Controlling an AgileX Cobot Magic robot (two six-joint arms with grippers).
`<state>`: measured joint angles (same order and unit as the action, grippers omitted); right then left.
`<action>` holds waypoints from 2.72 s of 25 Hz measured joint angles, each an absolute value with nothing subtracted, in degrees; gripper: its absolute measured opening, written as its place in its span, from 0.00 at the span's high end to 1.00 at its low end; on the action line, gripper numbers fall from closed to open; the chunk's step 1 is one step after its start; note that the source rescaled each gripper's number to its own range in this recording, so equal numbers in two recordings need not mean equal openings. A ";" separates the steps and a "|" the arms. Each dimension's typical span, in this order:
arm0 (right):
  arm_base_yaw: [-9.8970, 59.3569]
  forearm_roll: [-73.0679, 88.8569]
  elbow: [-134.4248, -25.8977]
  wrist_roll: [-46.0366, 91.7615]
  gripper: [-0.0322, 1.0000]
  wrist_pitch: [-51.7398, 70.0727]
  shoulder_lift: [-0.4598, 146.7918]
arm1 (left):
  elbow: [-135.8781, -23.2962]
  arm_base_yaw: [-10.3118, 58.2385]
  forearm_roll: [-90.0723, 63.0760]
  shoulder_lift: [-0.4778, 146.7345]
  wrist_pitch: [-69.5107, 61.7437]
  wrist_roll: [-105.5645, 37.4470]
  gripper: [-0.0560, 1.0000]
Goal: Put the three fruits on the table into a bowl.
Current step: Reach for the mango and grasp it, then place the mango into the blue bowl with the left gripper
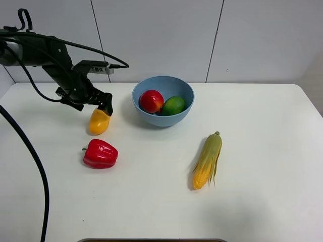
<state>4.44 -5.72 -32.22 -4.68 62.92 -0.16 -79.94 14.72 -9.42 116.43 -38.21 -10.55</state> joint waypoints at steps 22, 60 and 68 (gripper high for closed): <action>4.44 -5.72 -32.22 -4.68 0.47 62.85 -0.16 | -80.16 15.07 -5.84 126.42 -29.93 -8.20 0.23; 4.44 -5.72 -32.22 -4.68 0.47 62.85 -0.16 | -80.66 15.07 -5.52 126.90 -31.01 -7.53 0.94; 4.44 -5.72 -32.22 -4.68 0.47 62.85 -0.16 | -80.60 15.07 -6.03 126.21 -33.34 -7.28 0.94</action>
